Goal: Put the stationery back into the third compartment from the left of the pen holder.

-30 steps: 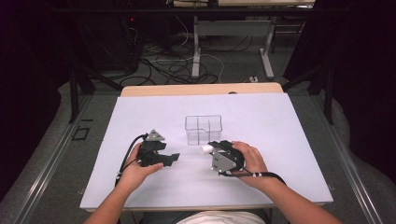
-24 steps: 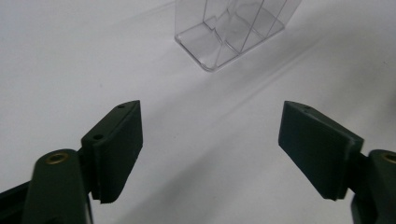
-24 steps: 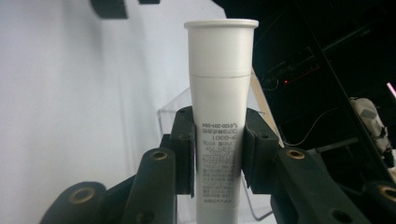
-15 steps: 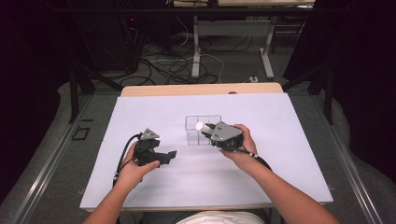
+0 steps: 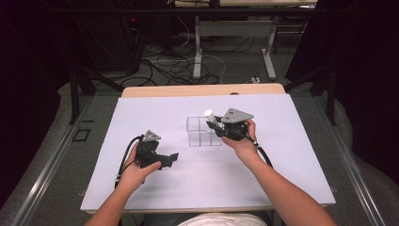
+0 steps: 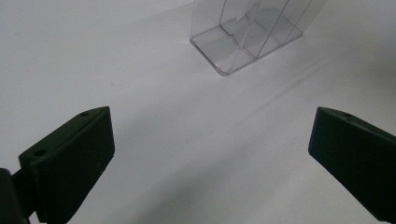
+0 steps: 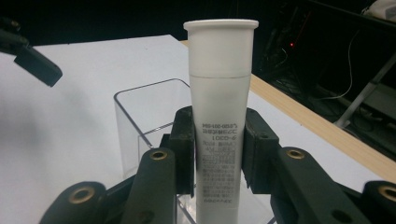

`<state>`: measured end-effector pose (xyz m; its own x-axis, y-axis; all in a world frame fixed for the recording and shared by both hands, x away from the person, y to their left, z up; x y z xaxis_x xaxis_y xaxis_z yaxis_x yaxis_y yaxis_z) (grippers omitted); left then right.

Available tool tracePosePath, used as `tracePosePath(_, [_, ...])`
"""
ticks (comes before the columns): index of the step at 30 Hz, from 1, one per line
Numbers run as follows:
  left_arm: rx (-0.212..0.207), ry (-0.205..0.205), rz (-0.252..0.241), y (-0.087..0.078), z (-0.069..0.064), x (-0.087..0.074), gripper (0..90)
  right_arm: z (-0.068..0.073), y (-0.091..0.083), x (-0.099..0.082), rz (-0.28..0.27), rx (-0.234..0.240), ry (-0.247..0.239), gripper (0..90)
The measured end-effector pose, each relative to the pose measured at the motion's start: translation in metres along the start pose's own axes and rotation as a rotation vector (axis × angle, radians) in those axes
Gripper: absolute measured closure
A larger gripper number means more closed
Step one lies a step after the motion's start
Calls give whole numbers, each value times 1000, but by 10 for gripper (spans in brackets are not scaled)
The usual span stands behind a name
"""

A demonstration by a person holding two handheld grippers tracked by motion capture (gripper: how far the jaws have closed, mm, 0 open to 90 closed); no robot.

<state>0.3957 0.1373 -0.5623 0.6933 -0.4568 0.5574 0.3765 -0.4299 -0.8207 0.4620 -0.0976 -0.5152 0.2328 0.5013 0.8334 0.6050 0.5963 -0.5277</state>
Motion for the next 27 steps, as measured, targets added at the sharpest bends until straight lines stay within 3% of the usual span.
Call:
tracePosePath(13, [-8,11,6,3,-2,-2,3,-10,12,-13,16,22,124,690])
tracePosePath(17, [-8,16,15,4,-2,-2,3,-11,10,-14,34,20,125,680])
tracePosePath(21, [-8,15,14,5,-3,-2,3,-11,5,-11,5,14,146,538])
tracePosePath(27, [-2,10,7,3,-1,-2,4,-9,-15,-6,-32,-28,120,360])
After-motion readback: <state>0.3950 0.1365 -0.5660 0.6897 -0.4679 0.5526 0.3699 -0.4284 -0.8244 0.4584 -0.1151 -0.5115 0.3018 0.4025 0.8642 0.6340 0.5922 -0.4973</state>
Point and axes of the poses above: each handheld gripper's, and its own axes: y roughly forward along the jaws, x roughly out of its top, z roughly to its left, the point moved 6 cm from there along y, roughly forward along the jaws, and after that the axes turned 13 degrees about z, right-handed, at the moved point
